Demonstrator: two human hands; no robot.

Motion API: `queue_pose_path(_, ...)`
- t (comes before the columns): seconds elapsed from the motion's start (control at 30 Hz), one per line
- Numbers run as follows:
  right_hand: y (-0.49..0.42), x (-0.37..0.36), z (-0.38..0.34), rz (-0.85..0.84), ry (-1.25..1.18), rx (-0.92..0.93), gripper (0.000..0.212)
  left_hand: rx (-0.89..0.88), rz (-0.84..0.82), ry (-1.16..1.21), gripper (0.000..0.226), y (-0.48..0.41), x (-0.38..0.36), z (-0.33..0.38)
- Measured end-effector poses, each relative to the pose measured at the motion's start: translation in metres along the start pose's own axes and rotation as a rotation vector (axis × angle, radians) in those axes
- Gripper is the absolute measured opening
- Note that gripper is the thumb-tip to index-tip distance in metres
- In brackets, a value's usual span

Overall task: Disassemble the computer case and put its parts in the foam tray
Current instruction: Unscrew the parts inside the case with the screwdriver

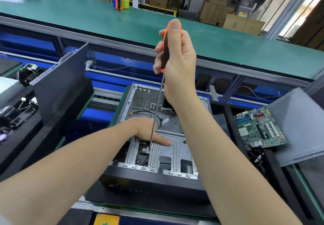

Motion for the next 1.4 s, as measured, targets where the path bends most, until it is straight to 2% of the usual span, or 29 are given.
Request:
queue_pose_path(0.1,0.0,-0.003,0.0,0.005,-0.082,-0.071,0.046,0.011,0.061,-0.041,0.094,-0.002,-0.002,-0.001)
queue_pose_path(0.3,-0.005,-0.009,0.003,-0.094,-0.186,-0.176,0.059,0.006,0.106,-0.069,0.093,-0.003,-0.004,-0.002)
queue_pose_path(0.4,-0.011,-0.009,0.005,-0.243,-0.313,-0.254,0.06,0.004,0.12,-0.089,0.095,-0.003,-0.005,-0.003)
queue_pose_path(0.57,-0.019,-0.005,0.006,-0.612,-0.658,-0.388,0.057,-0.021,0.193,-0.127,0.096,-0.004,-0.006,-0.005)
queue_pose_path(0.67,-0.021,-0.006,0.008,-0.688,-0.738,-0.423,0.055,-0.032,0.216,-0.129,0.096,-0.004,-0.008,-0.006)
queue_pose_path(0.83,-0.017,-0.003,0.01,-0.641,-0.673,-0.358,0.068,-0.029,0.221,-0.135,0.096,-0.003,-0.009,-0.006)
queue_pose_path(1.0,-0.011,-0.001,0.01,-0.397,-0.425,-0.199,0.054,-0.026,0.204,-0.126,0.096,-0.003,-0.009,-0.006)
queue_pose_path(1.07,-0.011,-0.001,0.01,-0.31,-0.364,-0.204,0.057,-0.023,0.199,-0.127,0.096,-0.004,-0.009,-0.007)
queue_pose_path(1.17,-0.012,-0.001,0.009,-0.274,-0.318,-0.231,0.064,-0.008,0.187,-0.121,0.096,-0.003,-0.008,-0.006)
queue_pose_path(1.4,-0.018,0.0,0.002,-0.241,-0.314,-0.219,0.064,-0.002,0.172,-0.135,0.097,0.0,-0.007,-0.005)
Point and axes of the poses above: each hand's wrist, its own y-axis away from the middle knuckle, its own x-axis out of the back of the hand, z = x × y, the point moved 2 cm from there along -y, towards the middle knuckle, and after that the axes turned 12 degrees about -z, right-handed, at the moved point
